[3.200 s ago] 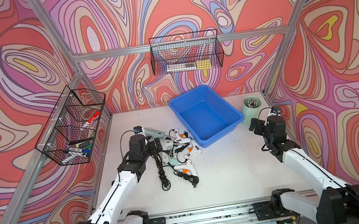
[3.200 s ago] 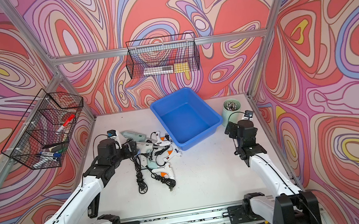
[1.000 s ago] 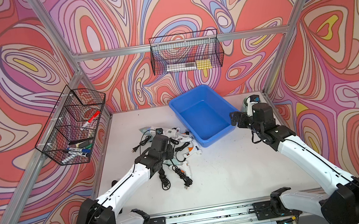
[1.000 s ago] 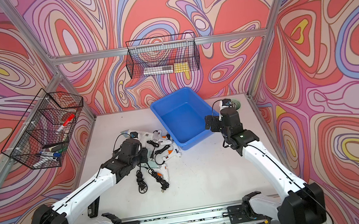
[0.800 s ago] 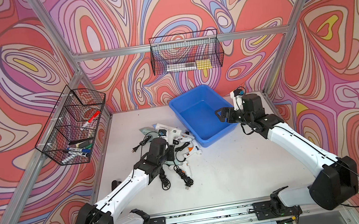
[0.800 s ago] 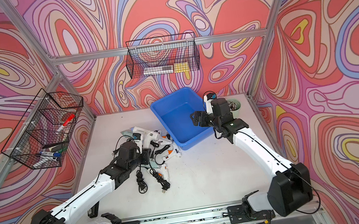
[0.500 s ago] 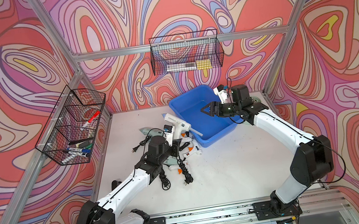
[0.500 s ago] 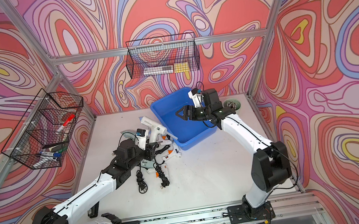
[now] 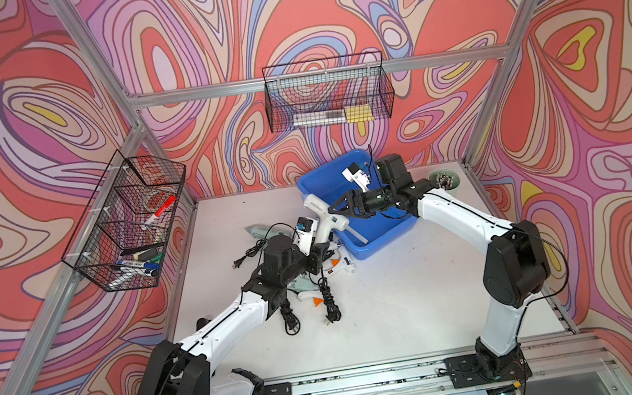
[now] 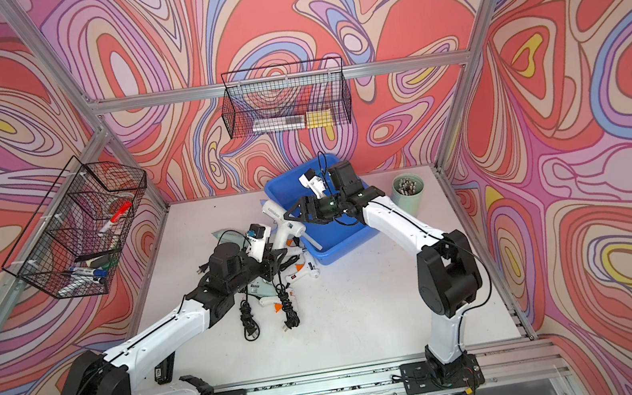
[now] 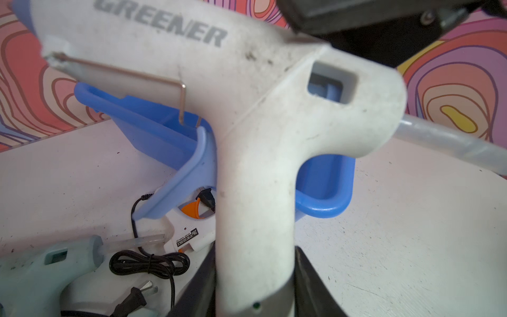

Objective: Put the hot melt glue gun into the storage box
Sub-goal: Pick up the hot melt adhesive gun from the center of the board.

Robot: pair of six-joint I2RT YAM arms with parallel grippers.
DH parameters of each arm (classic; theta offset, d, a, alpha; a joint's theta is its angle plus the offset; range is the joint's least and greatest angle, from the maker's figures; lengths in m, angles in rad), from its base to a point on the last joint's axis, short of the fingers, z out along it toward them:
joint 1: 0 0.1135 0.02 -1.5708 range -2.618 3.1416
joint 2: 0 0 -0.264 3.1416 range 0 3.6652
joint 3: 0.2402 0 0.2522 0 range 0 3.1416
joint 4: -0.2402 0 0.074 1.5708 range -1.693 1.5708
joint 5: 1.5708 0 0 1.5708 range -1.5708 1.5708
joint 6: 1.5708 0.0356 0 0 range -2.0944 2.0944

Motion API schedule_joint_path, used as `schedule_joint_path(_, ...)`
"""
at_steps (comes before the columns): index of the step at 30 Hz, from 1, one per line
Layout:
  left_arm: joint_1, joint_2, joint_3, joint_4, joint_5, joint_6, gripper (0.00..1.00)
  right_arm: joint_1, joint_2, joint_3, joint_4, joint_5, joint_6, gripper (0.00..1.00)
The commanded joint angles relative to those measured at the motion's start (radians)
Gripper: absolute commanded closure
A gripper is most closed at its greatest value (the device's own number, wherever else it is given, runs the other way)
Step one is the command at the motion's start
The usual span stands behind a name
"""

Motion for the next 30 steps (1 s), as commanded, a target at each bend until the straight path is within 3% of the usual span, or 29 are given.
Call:
schedule_joint_path(1, 0.000, 0.005, 0.055, 0.094, 0.034, 0.018, 1.00, 0.026, 0.026, 0.034, -0.023, -0.021, -0.020, 0.29)
schedule_joint_path(7, 0.000, 0.011, 0.064, 0.090, 0.020, 0.016, 1.00, 0.052, 0.045, 0.043, -0.021, -0.024, -0.011, 0.45)
schedule_joint_path(13, 0.000, 0.008, 0.068, 0.079, 0.007, 0.011, 1.00, 0.055, 0.031, 0.036, -0.012, -0.011, 0.009, 0.82)
schedule_joint_path(14, 0.000, 0.003, 0.068, 0.076, 0.002, 0.012, 0.96, 0.055, 0.025, 0.038, -0.013, -0.006, 0.012, 0.89)
schedule_joint_path(15, 0.001, -0.004, 0.067, 0.073, 0.000, 0.011, 0.80, 0.055, 0.020, 0.041, -0.016, -0.003, 0.011, 0.95)
schedule_joint_path(16, 0.000, -0.014, 0.066, 0.070, -0.003, 0.009, 0.52, 0.055, 0.012, 0.046, -0.020, 0.000, 0.013, 1.00)
schedule_joint_path(18, 0.000, -0.043, 0.061, 0.056, -0.007, 0.007, 0.01, 0.055, -0.009, 0.061, -0.029, 0.016, 0.015, 1.00)
schedule_joint_path(24, 0.000, -0.206, 0.046, 0.005, -0.027, -0.037, 0.01, 0.055, -0.056, 0.182, -0.097, 0.098, 0.007, 1.00)
schedule_joint_path(30, 0.001, -0.402, 0.040, -0.043, -0.132, -0.111, 0.01, 0.055, -0.078, 0.409, -0.204, 0.221, -0.014, 1.00)
